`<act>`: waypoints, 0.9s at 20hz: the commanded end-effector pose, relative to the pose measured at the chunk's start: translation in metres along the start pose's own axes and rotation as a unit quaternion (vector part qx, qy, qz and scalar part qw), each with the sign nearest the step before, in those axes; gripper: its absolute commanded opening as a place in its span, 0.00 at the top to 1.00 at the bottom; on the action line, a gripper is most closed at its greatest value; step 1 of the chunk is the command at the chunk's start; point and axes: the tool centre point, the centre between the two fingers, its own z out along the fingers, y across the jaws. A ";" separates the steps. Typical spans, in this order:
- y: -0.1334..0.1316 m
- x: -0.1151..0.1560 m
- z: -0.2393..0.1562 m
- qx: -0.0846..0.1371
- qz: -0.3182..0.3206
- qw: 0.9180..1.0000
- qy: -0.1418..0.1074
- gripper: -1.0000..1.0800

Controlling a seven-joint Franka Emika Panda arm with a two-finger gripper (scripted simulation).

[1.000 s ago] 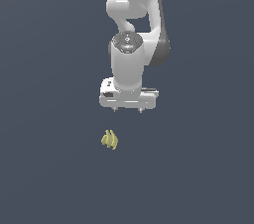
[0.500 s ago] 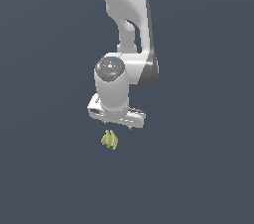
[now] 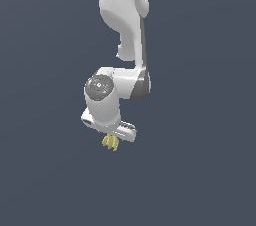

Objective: Pick up the object and move it to a goal position.

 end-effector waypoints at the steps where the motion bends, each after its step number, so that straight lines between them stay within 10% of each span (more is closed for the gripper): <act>1: 0.002 0.004 0.004 0.000 0.007 1.000 0.000 0.04; 18: 0.003 0.004 0.054 0.000 0.009 1.000 0.000 0.04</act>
